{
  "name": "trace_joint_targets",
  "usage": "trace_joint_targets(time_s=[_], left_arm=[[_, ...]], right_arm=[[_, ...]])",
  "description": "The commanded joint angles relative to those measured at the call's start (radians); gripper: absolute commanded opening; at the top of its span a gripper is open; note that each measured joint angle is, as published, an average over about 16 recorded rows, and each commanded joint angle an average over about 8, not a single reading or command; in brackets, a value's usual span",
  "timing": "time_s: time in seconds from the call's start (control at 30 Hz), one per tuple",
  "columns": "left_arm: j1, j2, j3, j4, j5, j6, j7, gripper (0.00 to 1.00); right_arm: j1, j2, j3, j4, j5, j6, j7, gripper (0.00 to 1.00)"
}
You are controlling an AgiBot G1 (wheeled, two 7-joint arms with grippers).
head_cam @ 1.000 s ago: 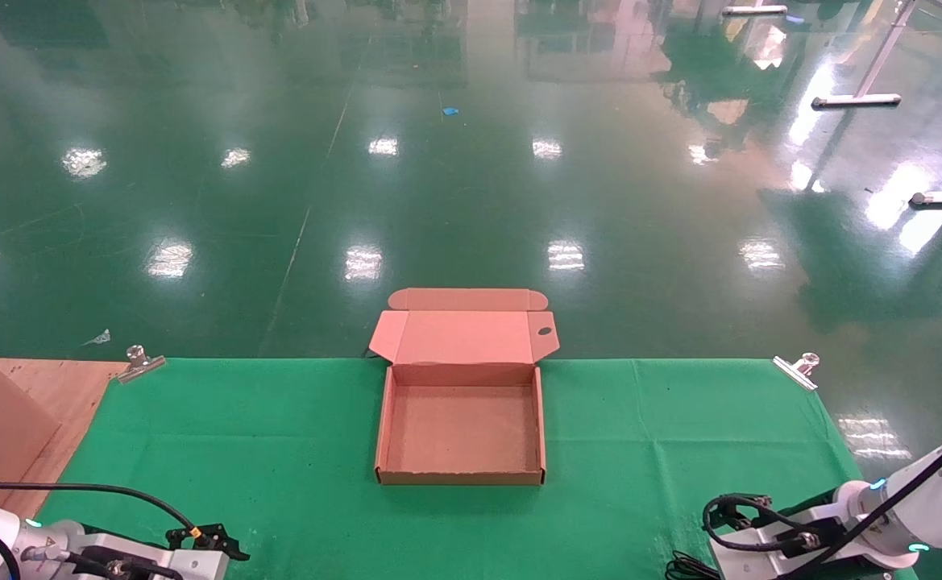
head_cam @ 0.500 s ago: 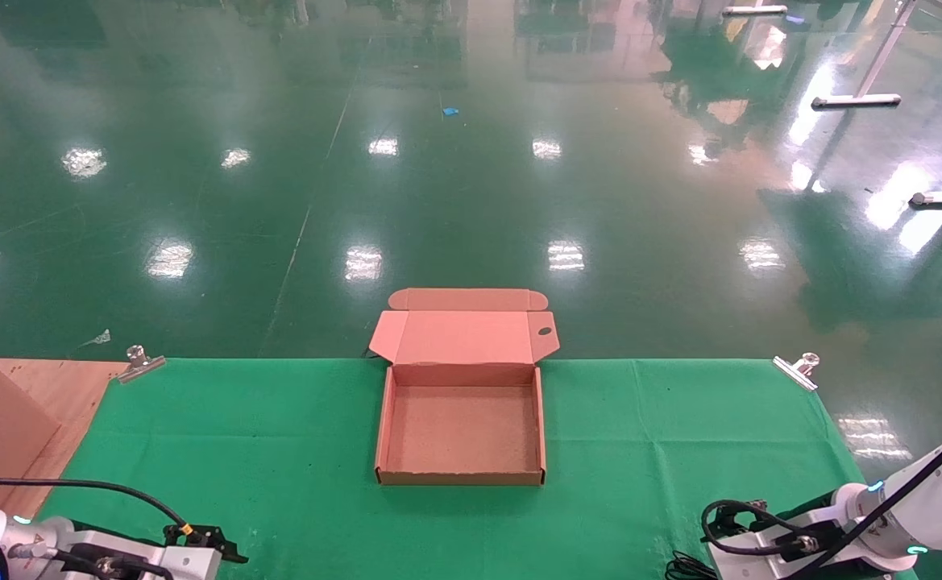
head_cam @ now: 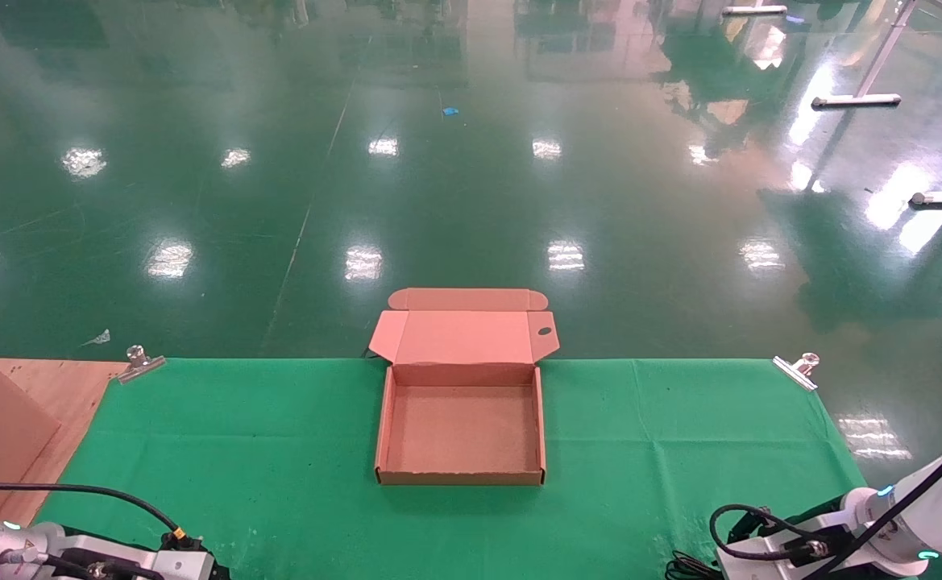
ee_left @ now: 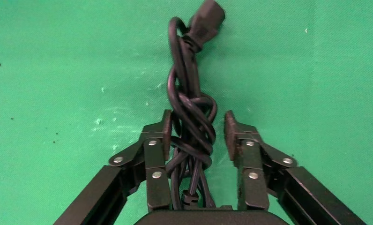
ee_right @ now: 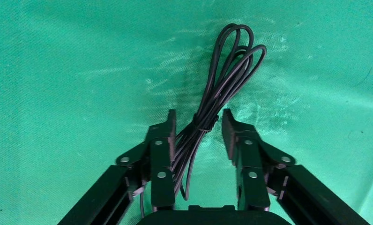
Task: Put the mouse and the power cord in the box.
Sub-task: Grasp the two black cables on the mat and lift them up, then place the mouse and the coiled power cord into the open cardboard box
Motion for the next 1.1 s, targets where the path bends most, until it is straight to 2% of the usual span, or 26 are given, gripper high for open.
trace_joint_targets(time_s=[0.03, 0.33, 0.57, 0.87, 1.1], left_arm=[[0.002, 0.004, 0.002, 0.005, 0.002, 0.001, 0.002, 0.00], [0.002, 0.014, 0.005, 0.019, 0.007, 0.014, 0.012, 0.00], [-0.042, 0.000, 0.003, 0.014, 0.004, 0.055, 0.021, 0.00], [-0.167, -0.032, 0.004, -0.016, 0.007, 0.150, 0.016, 0.00], [-0.264, -0.020, 0.010, -0.058, 0.016, 0.201, -0.008, 0.00]], right_arm=[[-0.001, 0.002, 0.001, -0.003, 0.001, 0.002, -0.002, 0.00], [0.005, 0.007, 0.004, -0.009, 0.006, 0.002, -0.004, 0.00], [0.040, 0.018, 0.008, -0.009, 0.012, -0.037, -0.003, 0.00], [0.162, 0.043, 0.027, 0.007, 0.039, -0.143, 0.004, 0.00], [0.281, 0.040, 0.047, 0.030, 0.068, -0.235, 0.022, 0.00]])
